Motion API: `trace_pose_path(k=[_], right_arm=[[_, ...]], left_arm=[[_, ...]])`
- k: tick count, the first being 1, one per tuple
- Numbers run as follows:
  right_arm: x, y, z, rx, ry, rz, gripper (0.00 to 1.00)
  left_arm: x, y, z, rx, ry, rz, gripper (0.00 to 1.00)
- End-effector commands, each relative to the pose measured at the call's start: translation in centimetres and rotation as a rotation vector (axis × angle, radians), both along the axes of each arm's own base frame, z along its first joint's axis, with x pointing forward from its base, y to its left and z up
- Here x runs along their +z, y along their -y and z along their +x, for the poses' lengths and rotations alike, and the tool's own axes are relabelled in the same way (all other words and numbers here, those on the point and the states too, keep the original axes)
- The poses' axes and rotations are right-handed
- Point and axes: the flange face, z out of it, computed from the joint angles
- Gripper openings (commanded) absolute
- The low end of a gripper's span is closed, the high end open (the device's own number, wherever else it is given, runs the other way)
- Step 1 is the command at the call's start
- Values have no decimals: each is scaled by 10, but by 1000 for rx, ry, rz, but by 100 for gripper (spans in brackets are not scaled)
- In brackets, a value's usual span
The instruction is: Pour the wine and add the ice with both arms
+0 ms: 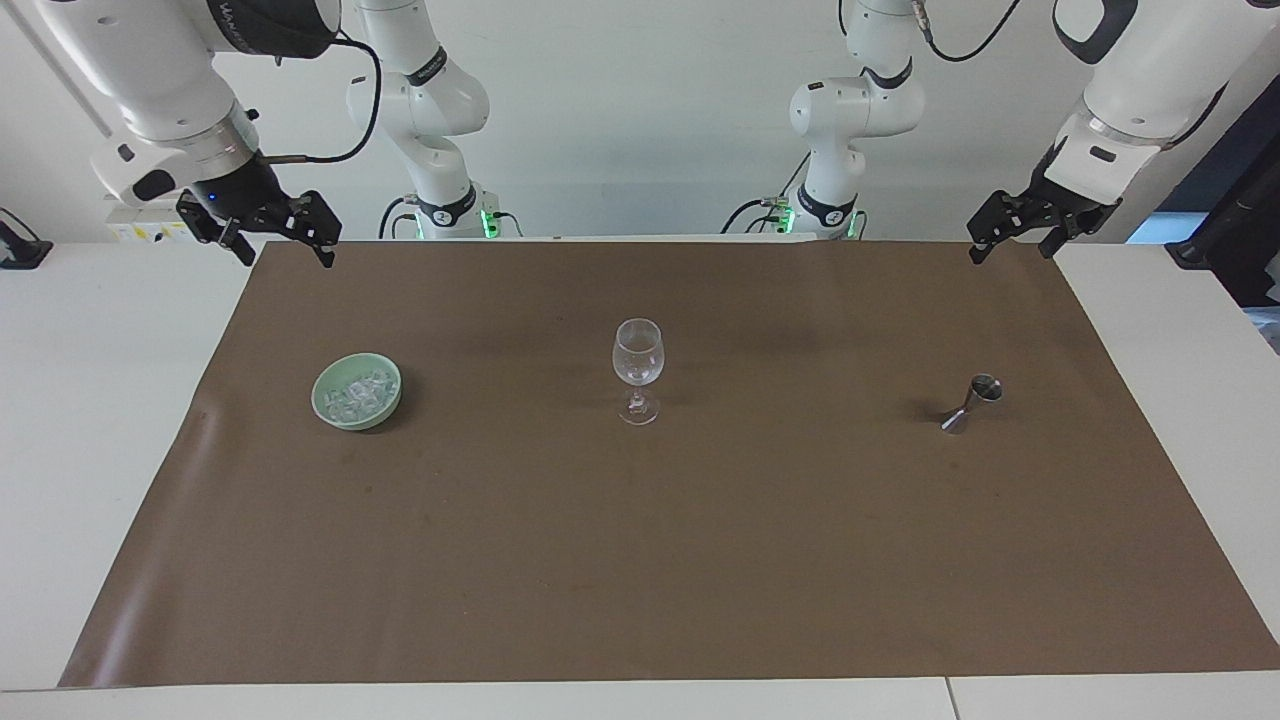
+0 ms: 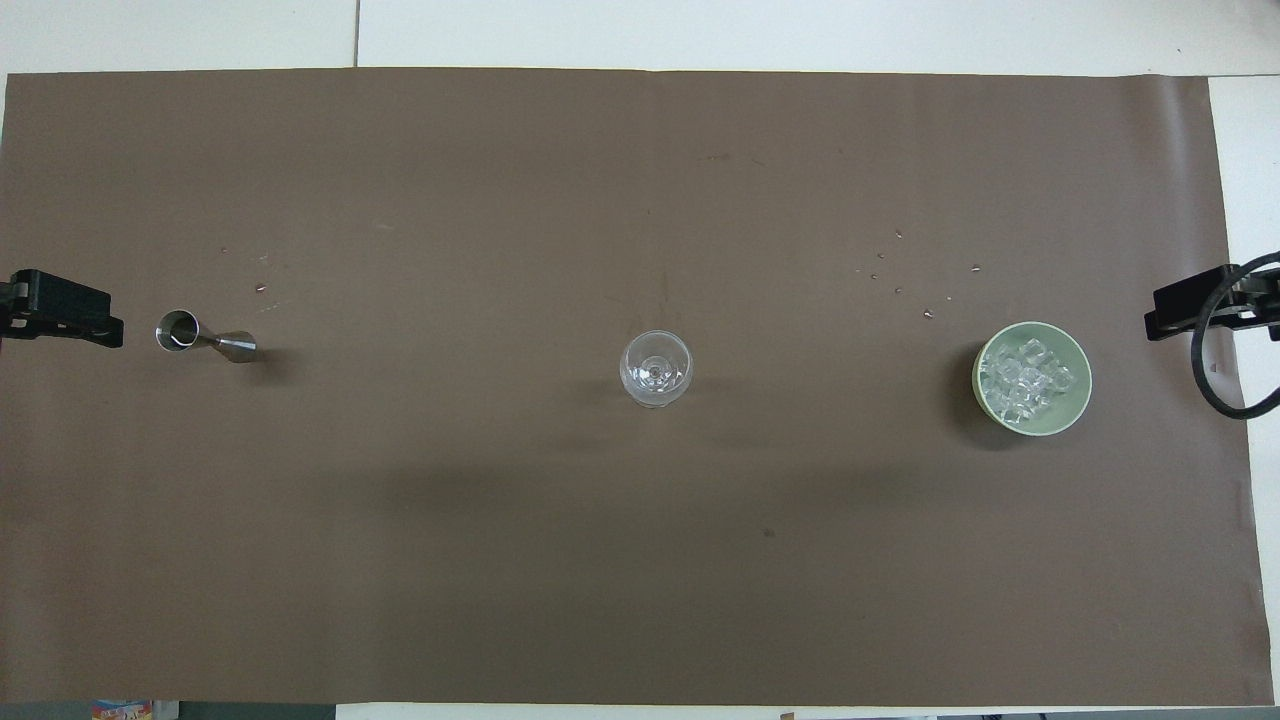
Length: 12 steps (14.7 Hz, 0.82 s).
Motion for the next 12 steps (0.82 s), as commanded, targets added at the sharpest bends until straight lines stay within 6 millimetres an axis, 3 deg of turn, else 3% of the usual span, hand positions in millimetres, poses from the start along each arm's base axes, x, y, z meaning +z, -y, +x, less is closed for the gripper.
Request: trace_pose_path(k=[1, 4, 7, 12], right_arm=[[0, 2, -2, 2, 20, 7, 100], [0, 4, -2, -1, 20, 7, 100], [0, 1, -3, 10, 15, 6, 100], [0, 4, -4, 4, 12, 6, 100]], left_arm=[[2, -5, -5, -15, -5, -13, 100], [3, -22, 3, -59, 44, -18, 100], [-4, -24, 15, -57, 43, -21, 100], [-22, -23, -4, -76, -2, -23, 100]])
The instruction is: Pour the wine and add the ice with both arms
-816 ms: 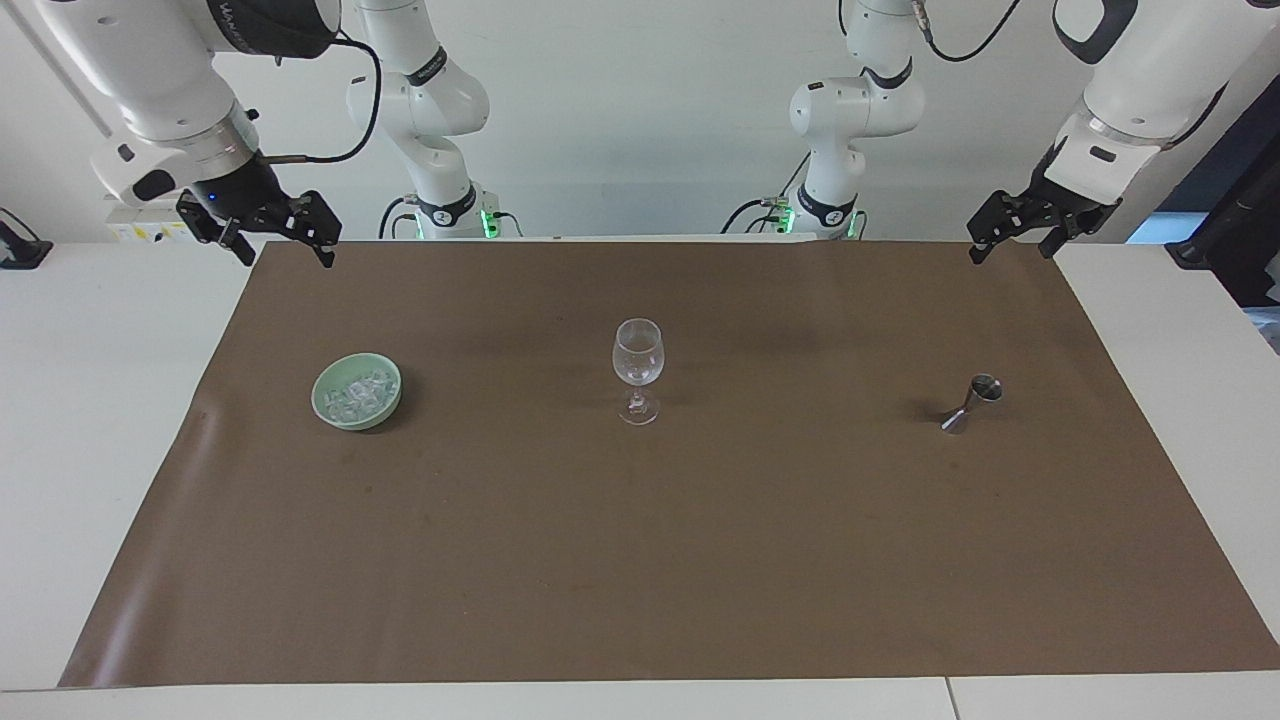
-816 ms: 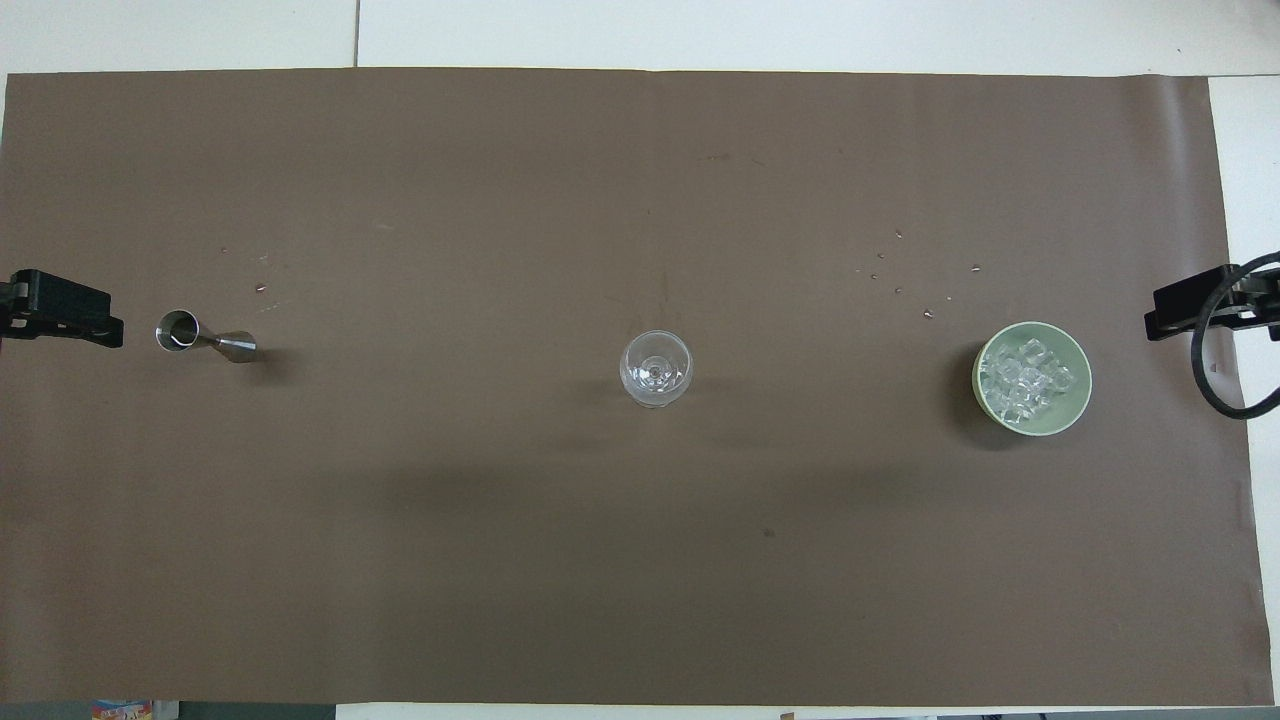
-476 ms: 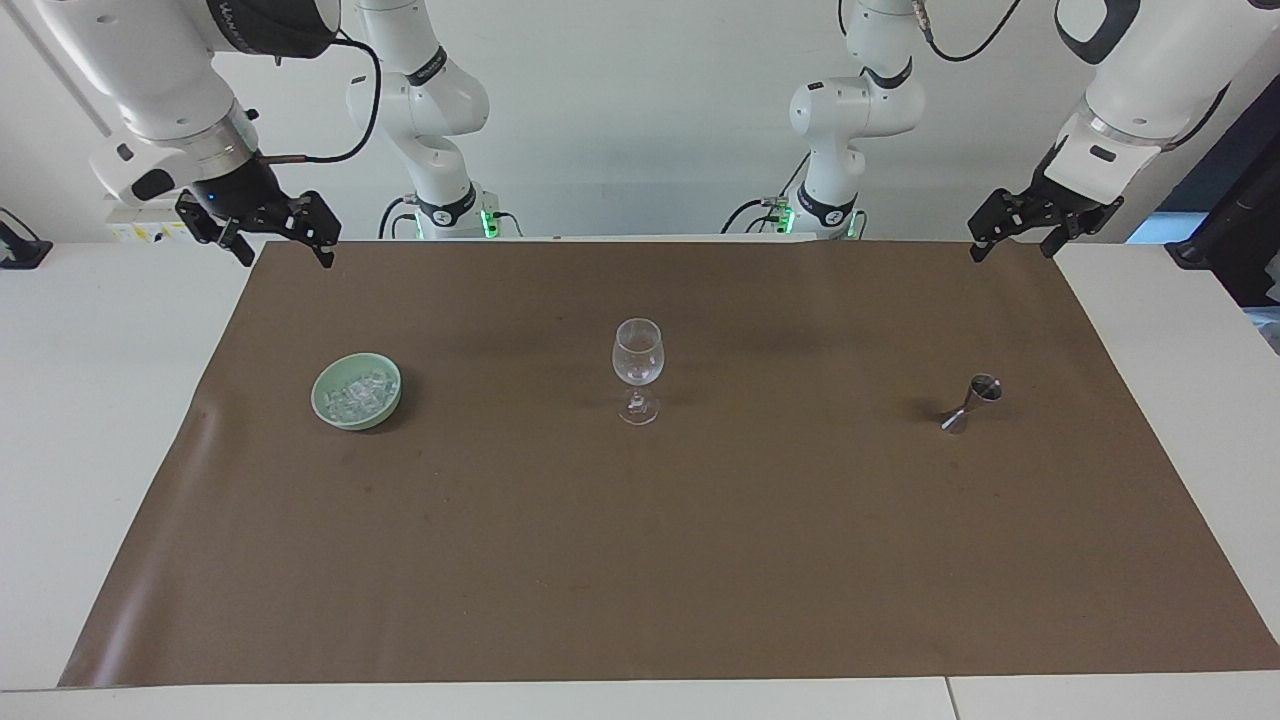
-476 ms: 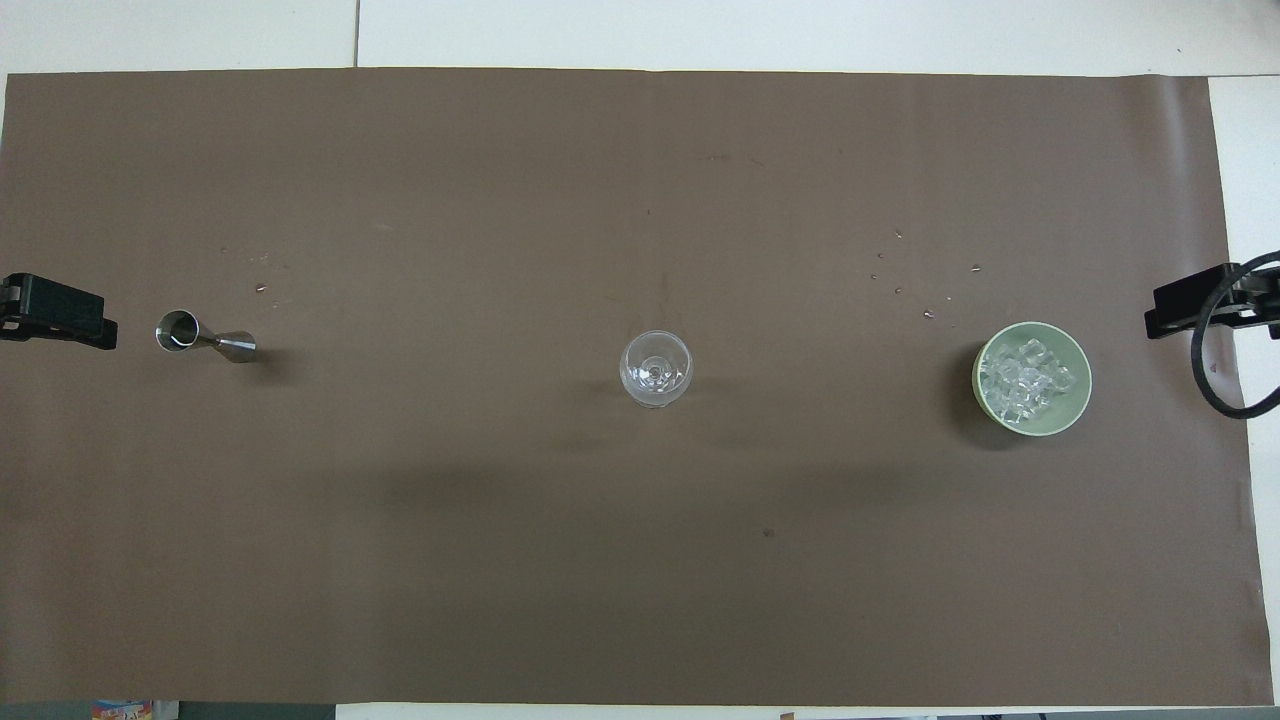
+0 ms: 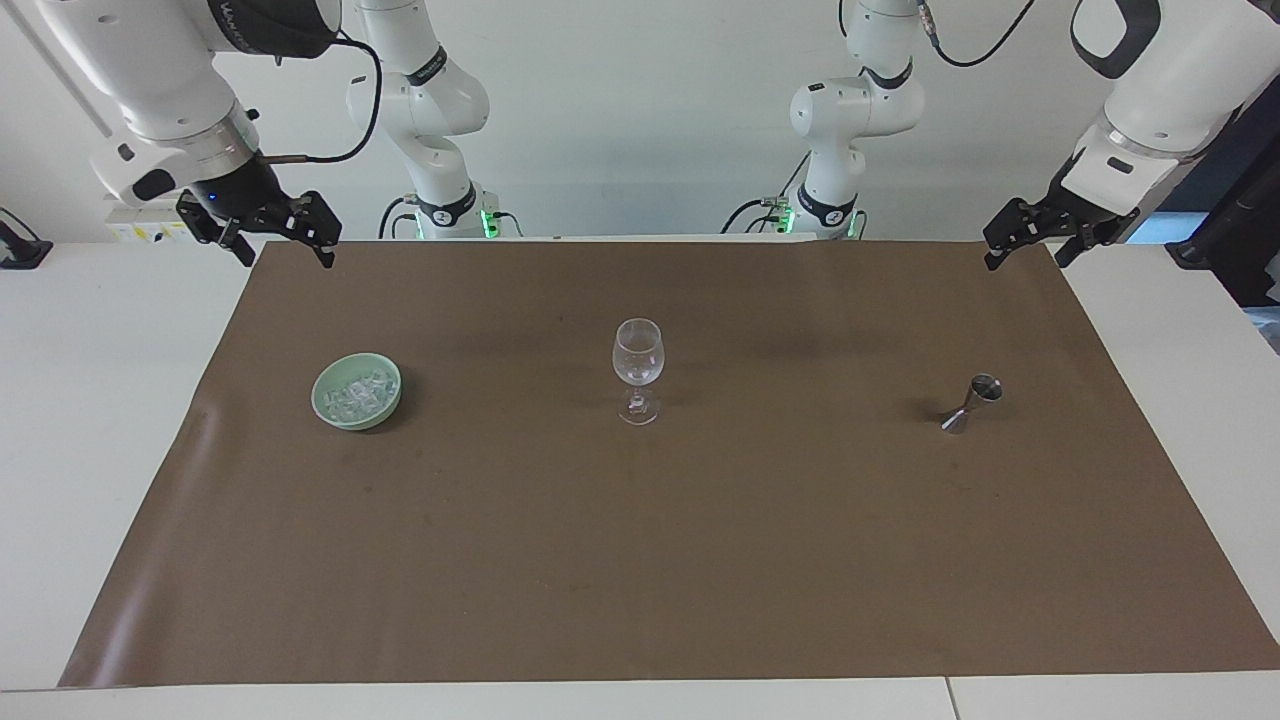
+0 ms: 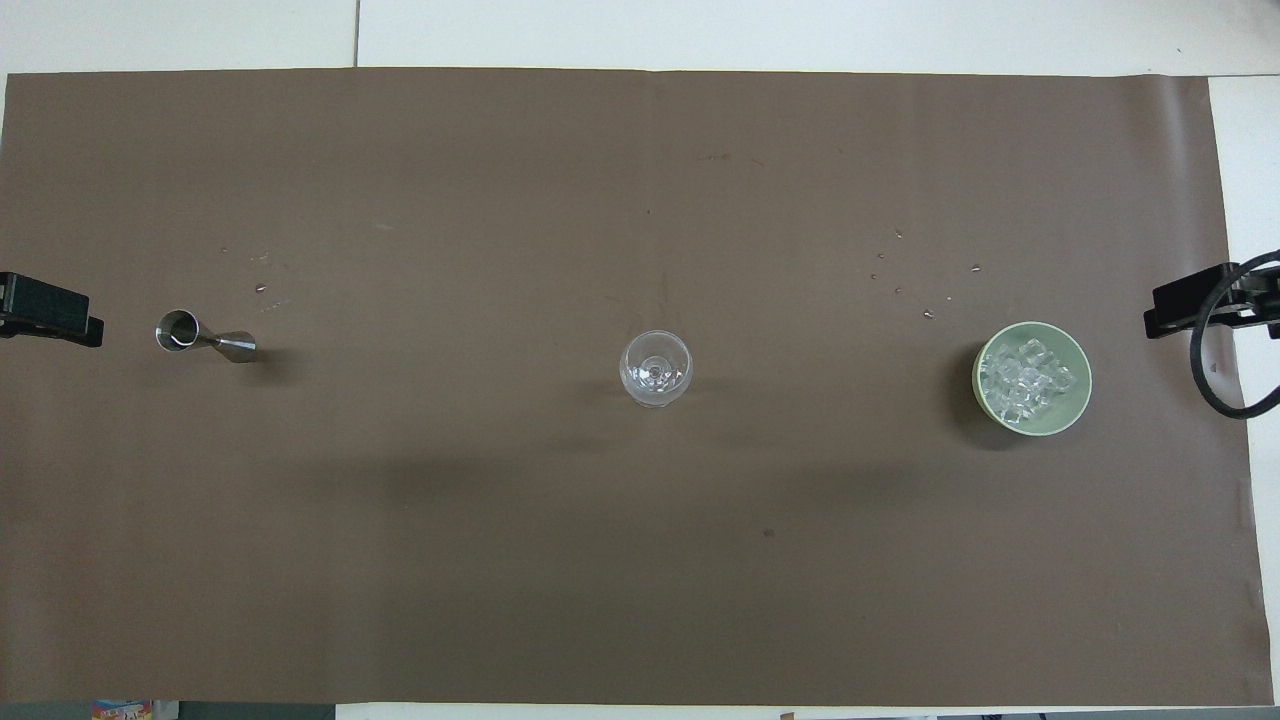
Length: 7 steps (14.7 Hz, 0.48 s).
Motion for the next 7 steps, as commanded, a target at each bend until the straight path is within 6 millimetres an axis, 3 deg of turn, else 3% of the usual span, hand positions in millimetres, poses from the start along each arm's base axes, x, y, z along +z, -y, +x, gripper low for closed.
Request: trace_pose_path(k=[1, 3, 6, 7], right_arm=[[0, 4, -4, 4, 7, 6, 100], [-1, 3, -4, 6, 5, 6, 100], [-1, 3, -4, 6, 5, 6, 100], [-1, 4, -4, 4, 5, 6, 100]], left_arm=[[-4, 2, -6, -22, 34, -12, 100], [-9, 4, 7, -25, 56, -12, 100], [-26, -1, 45, -17, 33, -13, 100], [-41, -2, 61, -17, 6, -12, 100]])
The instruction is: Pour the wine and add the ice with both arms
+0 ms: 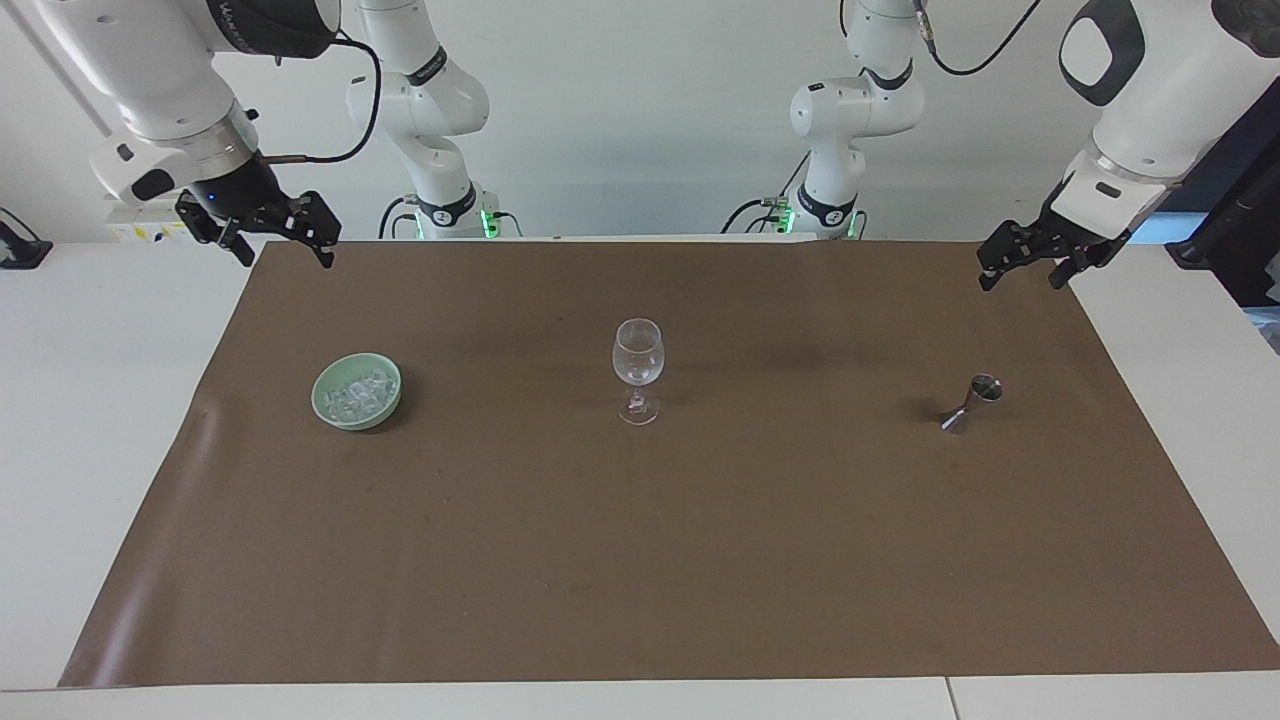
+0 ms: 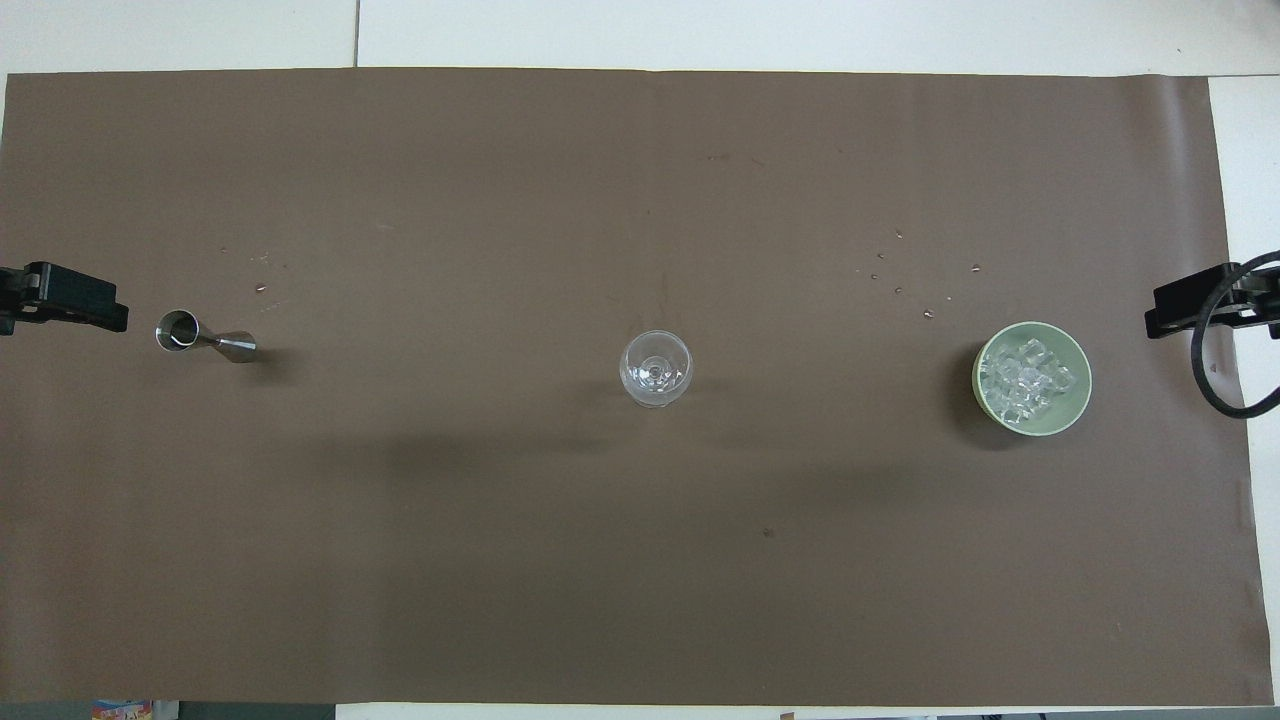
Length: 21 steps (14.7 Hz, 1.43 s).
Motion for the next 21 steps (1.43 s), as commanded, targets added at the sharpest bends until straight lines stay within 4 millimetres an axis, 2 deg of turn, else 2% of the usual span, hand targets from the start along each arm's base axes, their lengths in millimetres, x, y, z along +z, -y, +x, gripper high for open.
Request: trace_pose_path(k=[1, 3, 4, 8, 9, 10, 11, 12, 14, 15, 16, 21], right_arm=[[-1, 3, -4, 7, 5, 6, 100], [1, 3, -4, 7, 8, 6, 100], [-1, 3, -4, 7, 5, 6, 100], [-1, 3, -4, 7, 5, 6, 100], [-1, 3, -4, 7, 5, 6, 100], [-1, 3, -4, 7, 5, 6, 100], [-1, 3, -4, 7, 5, 6, 100], [-1, 3, -4, 5, 5, 6, 100], [0, 3, -5, 7, 7, 6, 100], [0, 3, -4, 7, 7, 6, 100], [0, 3, -4, 7, 7, 6, 100], [0, 3, -4, 7, 7, 6, 100]], left_arm=[[-25, -10, 57, 2, -20, -11, 100], [-41, -13, 92, 7, -35, -12, 100], [-51, -14, 101, 9, -45, -10, 100], [-101, 7, 133, 6, -48, 6, 100], [-102, 6, 134, 8, -39, 17, 100], [-109, -1, 132, 22, -49, 13, 100], [-105, -6, 129, 37, -48, 3, 100], [-118, -14, 119, 101, -82, 2, 100], [-128, -37, 101, 403, -115, -14, 100], [-136, -39, 92, 546, -140, 6, 100], [-138, -40, 88, 647, -139, 5, 100], [-150, -101, 68, 1075, -220, -246, 100]])
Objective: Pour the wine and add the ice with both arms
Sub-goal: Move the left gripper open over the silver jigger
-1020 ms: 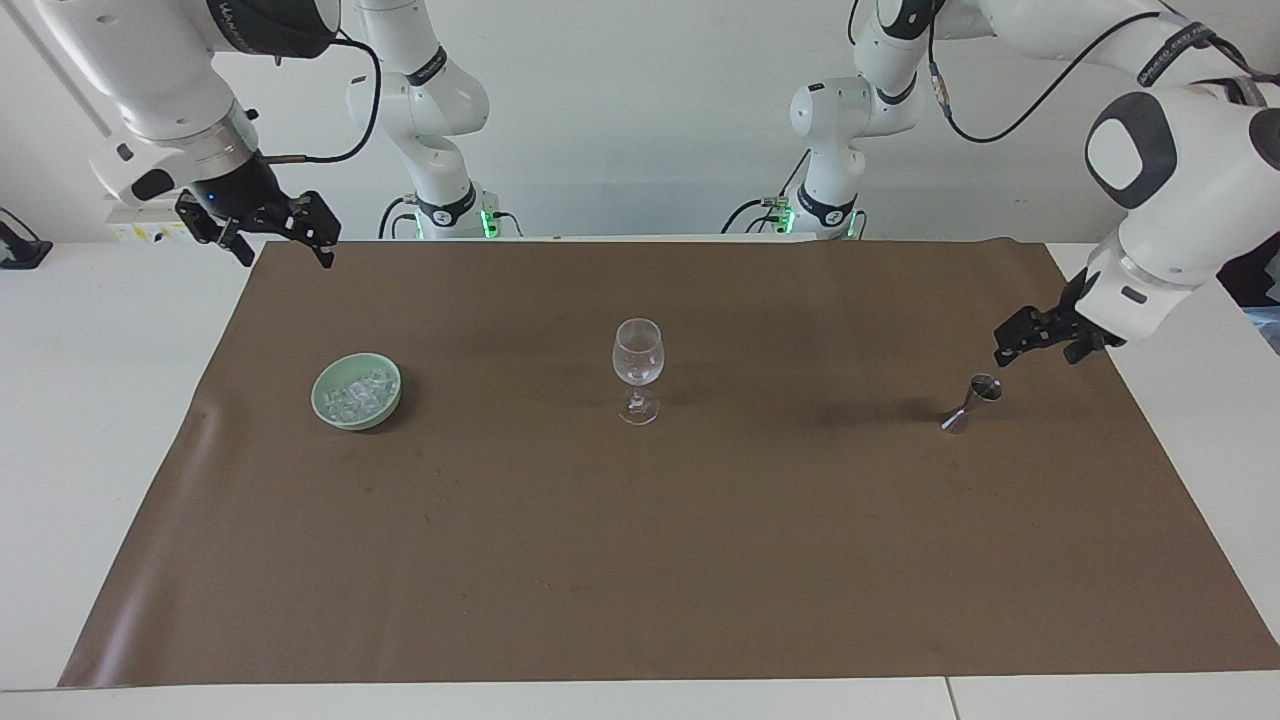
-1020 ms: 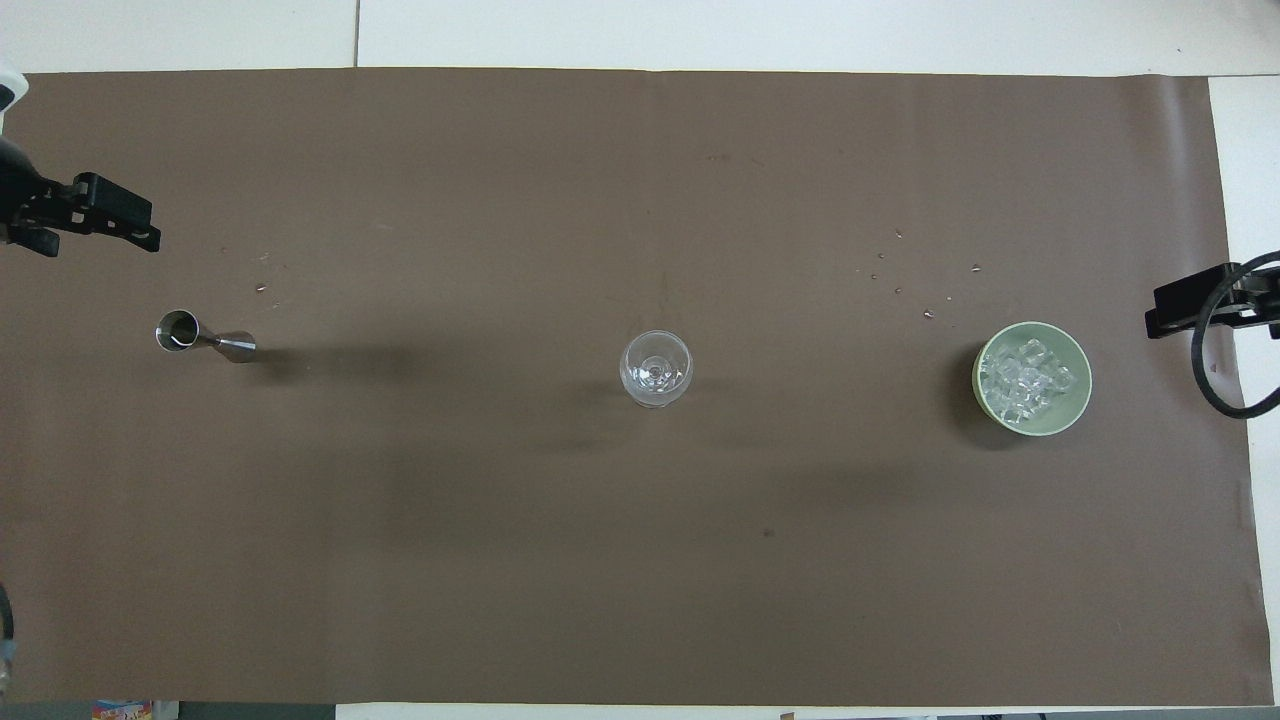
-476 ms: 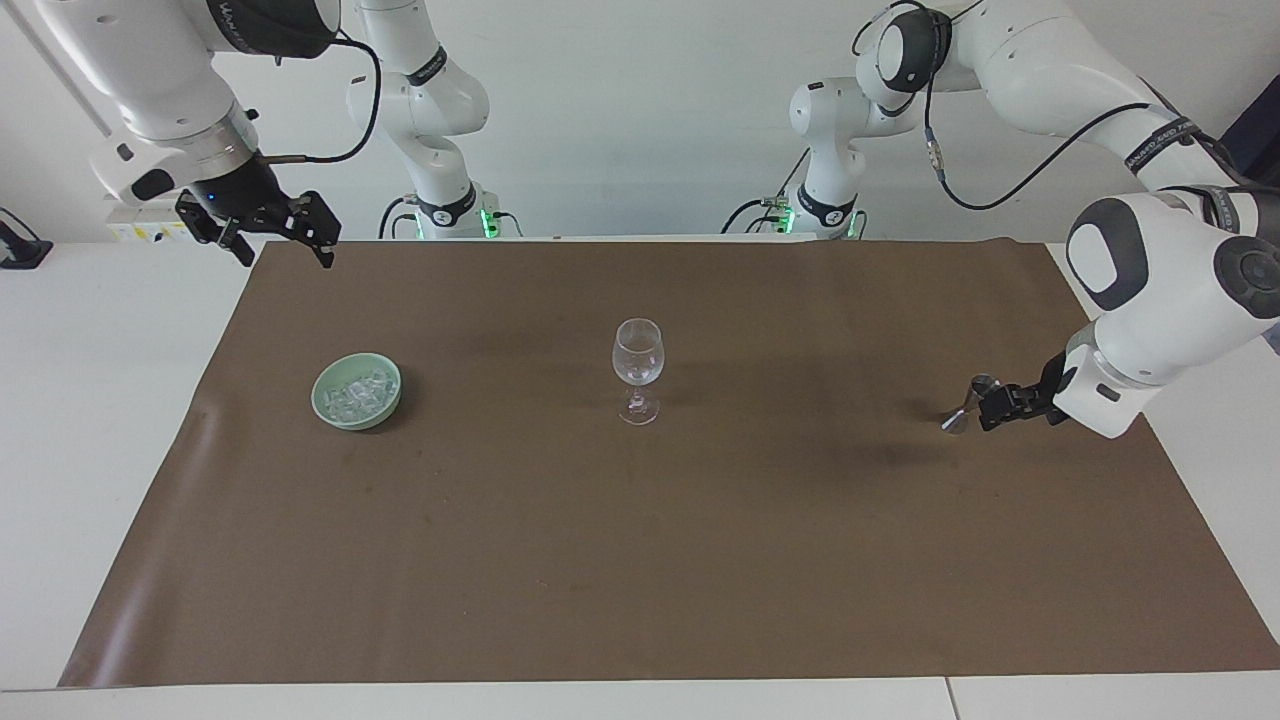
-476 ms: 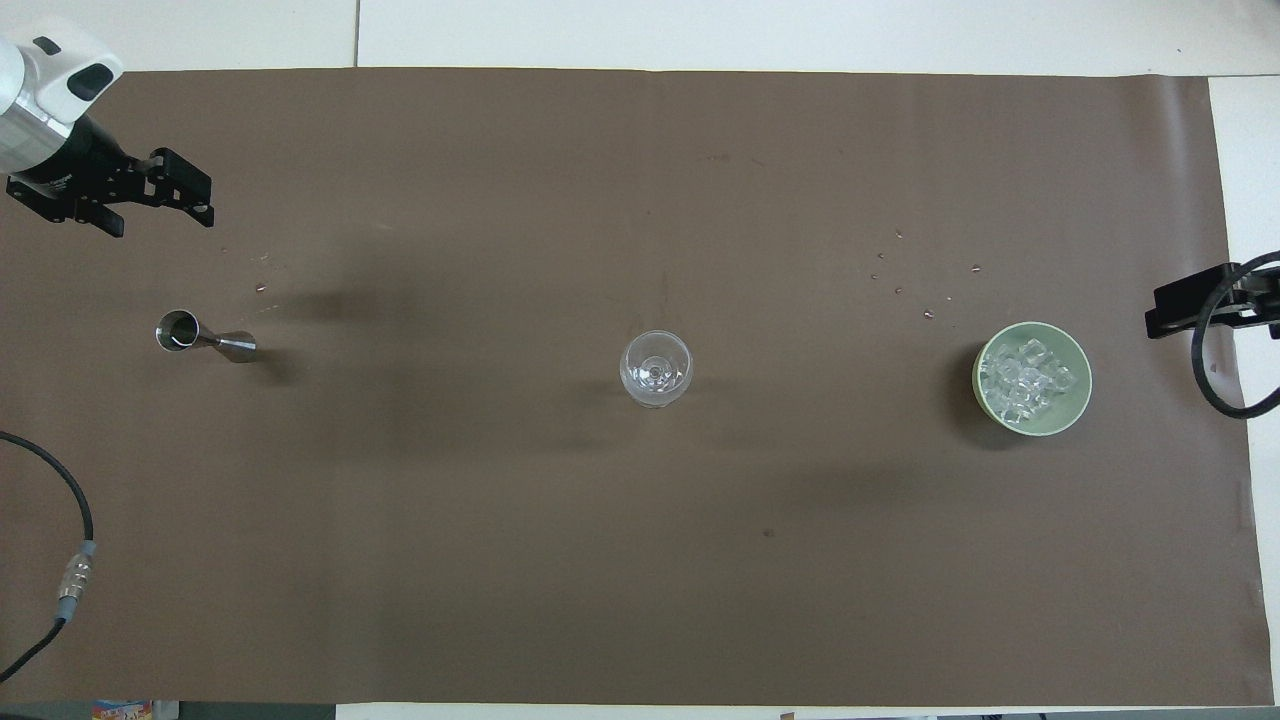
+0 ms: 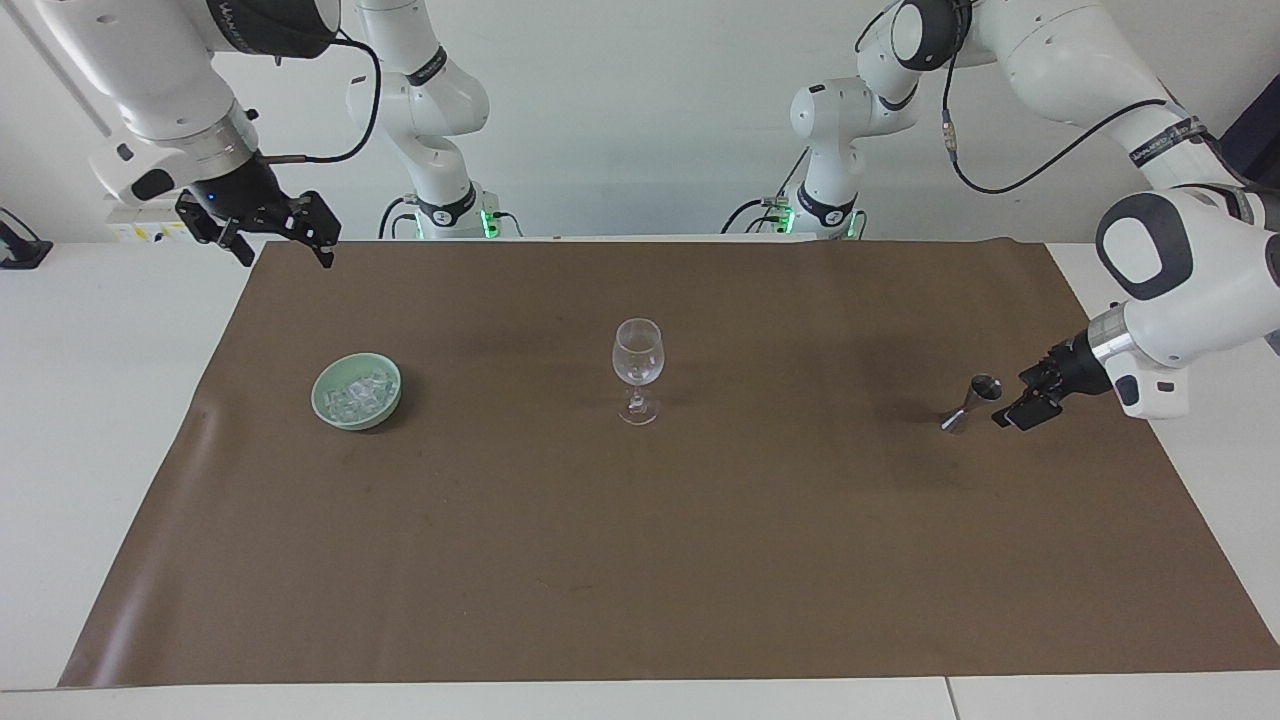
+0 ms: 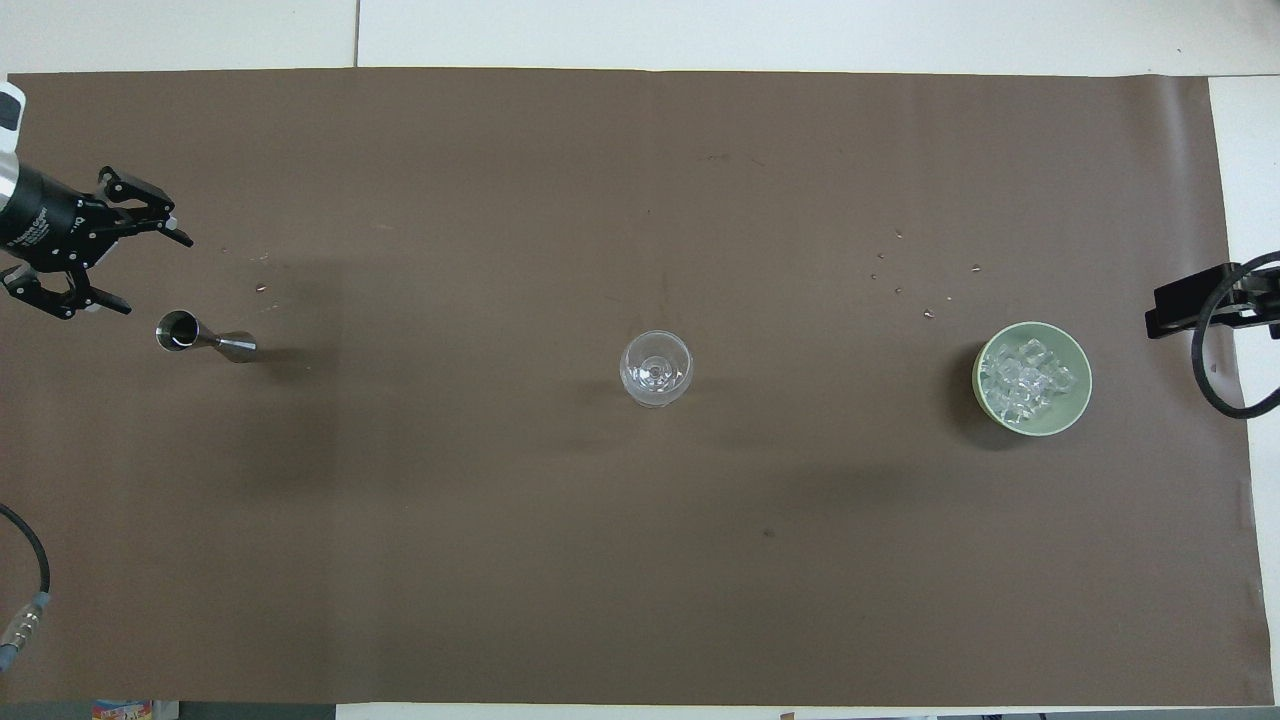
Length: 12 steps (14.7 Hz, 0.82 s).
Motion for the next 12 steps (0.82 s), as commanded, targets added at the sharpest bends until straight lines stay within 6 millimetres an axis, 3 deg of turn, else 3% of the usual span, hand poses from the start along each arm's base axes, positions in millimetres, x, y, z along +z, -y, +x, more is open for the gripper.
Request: trace_pose_path(k=[1, 5, 7, 8, 10, 12], right_arm=[[-1, 3, -4, 7, 5, 6, 100], [-1, 3, -4, 7, 5, 6, 100], [0, 3, -4, 7, 7, 6, 100], [-1, 3, -4, 7, 5, 6, 100], [-1, 3, -4, 7, 5, 6, 100], [-1, 3, -4, 5, 5, 6, 100]], left_arm=[[-4, -23, -20, 251, 5, -102, 100], [-29, -62, -15, 657, -128, -256, 100], [-42, -65, -9, 725, -177, -265, 100], [-48, -75, -9, 771, -195, -283, 100], [-61, -118, -14, 939, -230, -387, 100], [-78, -126, -19, 982, -250, -395, 100]])
